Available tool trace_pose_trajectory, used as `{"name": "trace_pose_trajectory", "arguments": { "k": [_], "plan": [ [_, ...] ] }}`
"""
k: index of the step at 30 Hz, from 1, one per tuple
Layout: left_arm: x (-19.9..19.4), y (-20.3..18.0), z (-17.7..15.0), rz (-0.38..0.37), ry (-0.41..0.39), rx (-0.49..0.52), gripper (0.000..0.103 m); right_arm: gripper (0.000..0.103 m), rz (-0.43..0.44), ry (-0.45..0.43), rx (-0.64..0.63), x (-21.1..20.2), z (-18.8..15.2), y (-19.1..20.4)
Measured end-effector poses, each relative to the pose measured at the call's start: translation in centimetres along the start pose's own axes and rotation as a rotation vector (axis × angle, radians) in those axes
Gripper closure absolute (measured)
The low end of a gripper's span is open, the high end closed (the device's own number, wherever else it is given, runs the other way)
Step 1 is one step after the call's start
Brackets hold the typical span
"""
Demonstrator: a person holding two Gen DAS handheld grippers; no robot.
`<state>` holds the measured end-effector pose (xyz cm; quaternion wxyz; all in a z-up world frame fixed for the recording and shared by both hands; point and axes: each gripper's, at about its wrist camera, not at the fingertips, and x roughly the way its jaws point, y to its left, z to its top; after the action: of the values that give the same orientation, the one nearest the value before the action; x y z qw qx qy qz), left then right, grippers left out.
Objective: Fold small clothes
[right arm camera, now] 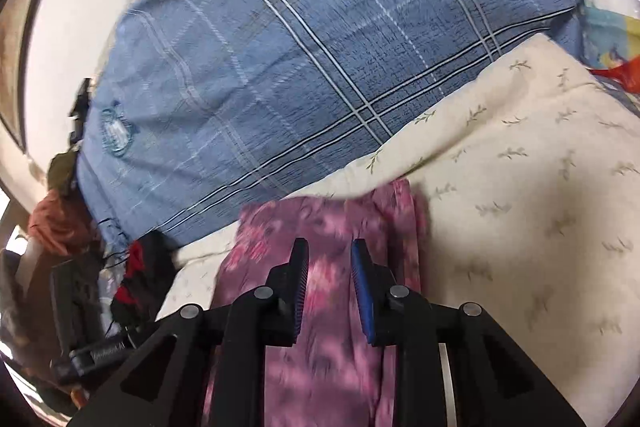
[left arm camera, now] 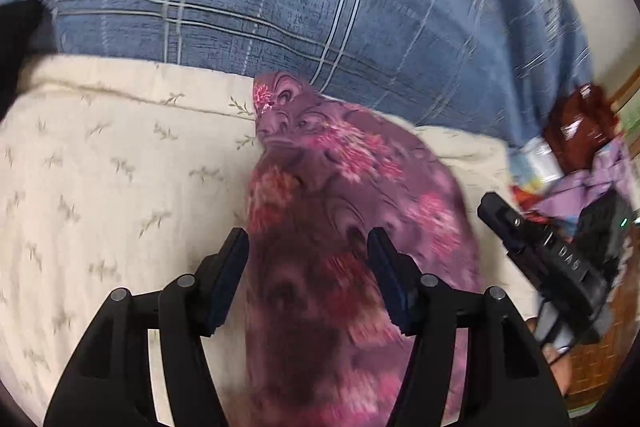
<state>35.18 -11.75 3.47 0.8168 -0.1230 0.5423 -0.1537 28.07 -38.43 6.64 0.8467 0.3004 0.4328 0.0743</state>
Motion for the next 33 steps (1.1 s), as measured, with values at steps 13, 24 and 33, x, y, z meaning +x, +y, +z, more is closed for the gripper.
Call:
{"name": "trace_pose_trajectory", "arguments": {
  "k": [13, 24, 33],
  "plan": [
    [2.1, 1.4, -0.5, 0.066, 0.04, 0.013, 0.031, 0.078, -0.121, 0.116, 0.004, 2.5, 0.1, -1.8],
    [-1.8, 2.3, -0.8, 0.086, 0.043, 0.039, 0.031, 0.065, -0.143, 0.092, 0.093, -1.7, 0.0, -3.8],
    [1.1, 4.8, 3.4, -0.051, 0.161, -0.146, 0.031, 0.064, -0.063, 0.161, 0.156, 3.4, 1.5, -3.7]
  ]
}}
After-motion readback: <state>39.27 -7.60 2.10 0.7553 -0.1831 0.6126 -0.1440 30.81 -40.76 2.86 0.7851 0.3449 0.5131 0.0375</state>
